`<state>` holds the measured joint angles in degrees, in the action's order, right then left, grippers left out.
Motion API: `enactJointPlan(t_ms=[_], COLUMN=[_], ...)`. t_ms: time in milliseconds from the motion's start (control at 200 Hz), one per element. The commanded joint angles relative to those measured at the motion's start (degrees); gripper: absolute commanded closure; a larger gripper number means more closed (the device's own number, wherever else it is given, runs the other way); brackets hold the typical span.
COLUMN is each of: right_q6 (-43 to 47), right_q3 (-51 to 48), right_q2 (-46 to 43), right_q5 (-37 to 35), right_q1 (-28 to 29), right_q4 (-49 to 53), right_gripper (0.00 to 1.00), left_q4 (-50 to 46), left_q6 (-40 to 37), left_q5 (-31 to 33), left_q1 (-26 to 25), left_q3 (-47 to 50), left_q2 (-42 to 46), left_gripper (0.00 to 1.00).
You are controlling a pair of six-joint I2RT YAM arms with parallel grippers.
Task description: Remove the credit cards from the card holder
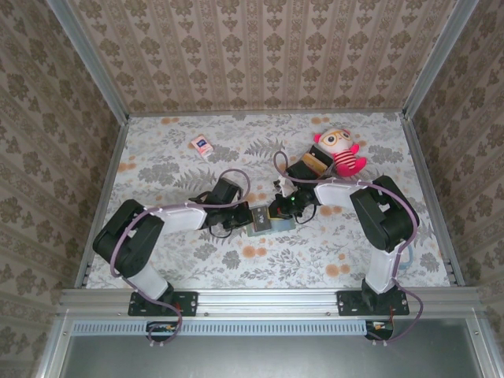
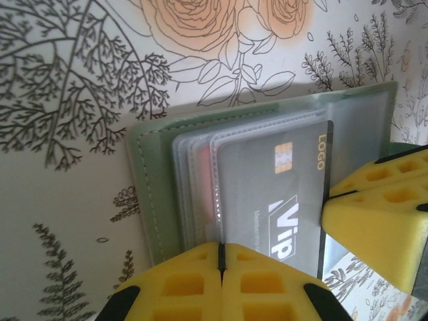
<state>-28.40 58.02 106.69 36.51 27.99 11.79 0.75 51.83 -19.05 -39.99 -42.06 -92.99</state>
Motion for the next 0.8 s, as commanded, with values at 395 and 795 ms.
enactJointPlan(t_ms=[395,795], right_q6=[1.9,2.9], right_q3=[-0.5,-0.2], right_q2=[-0.4,-0.8], right_q5=[-2.4,-5.9], right_q1=[-0.4,-0.9], right_q4=[2.2,5.1], right_gripper=[1.0,1.0], left_q4=[-5.2,-4.2], left_q6=[-1.7,-2.1], left_q5=[4.1,2.5], left_q1=[0.1,0.6], left_q3=[-0.3,0.0], left_q2=[-0.2,-0.5], left_gripper=[1.0,1.0])
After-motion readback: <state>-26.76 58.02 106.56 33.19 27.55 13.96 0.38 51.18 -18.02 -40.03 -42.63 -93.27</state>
